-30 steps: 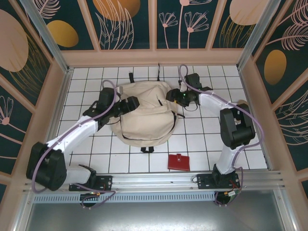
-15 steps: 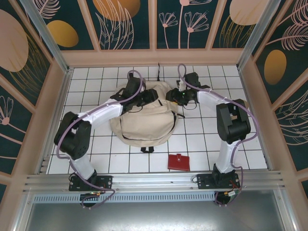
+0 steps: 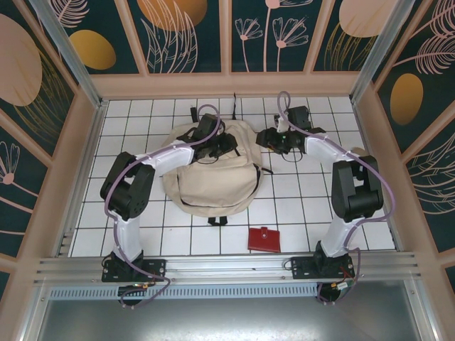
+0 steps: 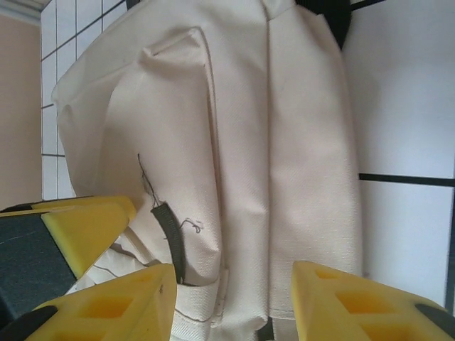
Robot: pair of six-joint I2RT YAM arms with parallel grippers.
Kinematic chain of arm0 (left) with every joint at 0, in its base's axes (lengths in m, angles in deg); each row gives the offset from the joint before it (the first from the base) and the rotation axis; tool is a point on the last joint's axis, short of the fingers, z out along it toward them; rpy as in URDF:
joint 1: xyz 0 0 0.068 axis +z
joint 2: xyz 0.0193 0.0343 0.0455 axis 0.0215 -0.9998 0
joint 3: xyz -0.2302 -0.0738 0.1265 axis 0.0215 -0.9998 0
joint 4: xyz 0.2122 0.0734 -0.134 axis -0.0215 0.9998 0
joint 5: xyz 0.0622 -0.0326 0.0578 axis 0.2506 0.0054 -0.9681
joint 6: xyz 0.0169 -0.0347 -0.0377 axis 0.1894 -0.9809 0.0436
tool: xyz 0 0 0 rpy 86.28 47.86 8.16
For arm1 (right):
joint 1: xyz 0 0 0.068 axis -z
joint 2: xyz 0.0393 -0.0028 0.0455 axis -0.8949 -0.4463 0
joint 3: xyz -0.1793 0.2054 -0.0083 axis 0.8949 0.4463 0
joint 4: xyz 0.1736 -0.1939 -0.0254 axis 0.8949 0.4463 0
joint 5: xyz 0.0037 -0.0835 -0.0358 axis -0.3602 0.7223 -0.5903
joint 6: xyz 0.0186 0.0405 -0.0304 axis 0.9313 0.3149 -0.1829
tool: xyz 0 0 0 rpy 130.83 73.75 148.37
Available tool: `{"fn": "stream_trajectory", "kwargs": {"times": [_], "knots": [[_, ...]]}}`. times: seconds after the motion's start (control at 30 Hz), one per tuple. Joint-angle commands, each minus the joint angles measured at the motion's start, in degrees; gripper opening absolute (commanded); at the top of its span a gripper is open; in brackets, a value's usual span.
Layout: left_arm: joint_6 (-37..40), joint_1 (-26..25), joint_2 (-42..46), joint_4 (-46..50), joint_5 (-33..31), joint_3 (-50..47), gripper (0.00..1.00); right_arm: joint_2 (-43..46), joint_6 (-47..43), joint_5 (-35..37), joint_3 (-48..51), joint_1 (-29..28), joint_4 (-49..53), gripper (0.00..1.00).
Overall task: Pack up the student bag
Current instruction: Unzip the student bag at the center of the table.
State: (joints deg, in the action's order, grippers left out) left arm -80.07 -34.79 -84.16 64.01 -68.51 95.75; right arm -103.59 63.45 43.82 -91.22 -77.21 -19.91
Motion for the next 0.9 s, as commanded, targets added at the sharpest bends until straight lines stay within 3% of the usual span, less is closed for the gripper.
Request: {"fn": "stream_trajectory", "kwargs": {"times": [0.0,0.17,0.87], "knots": [[-0.92,-0.21,-2.18,0.58,0.44,1.8,0.28,1.86,-1.34,-0.67,1.31,0.4,-0.13,0.46],[-0.7,-0.52,-3.76,-0.39,3.1,2.8,0.22,1.89,-1.34,-1.15,1.57,0.84,-0.41,0.45],[1.92,-0.66,-8.49,3.61,3.19,7.34,0.22,1.71,-1.08,-2.03,1.95,1.15,-1.05,0.45]]}}
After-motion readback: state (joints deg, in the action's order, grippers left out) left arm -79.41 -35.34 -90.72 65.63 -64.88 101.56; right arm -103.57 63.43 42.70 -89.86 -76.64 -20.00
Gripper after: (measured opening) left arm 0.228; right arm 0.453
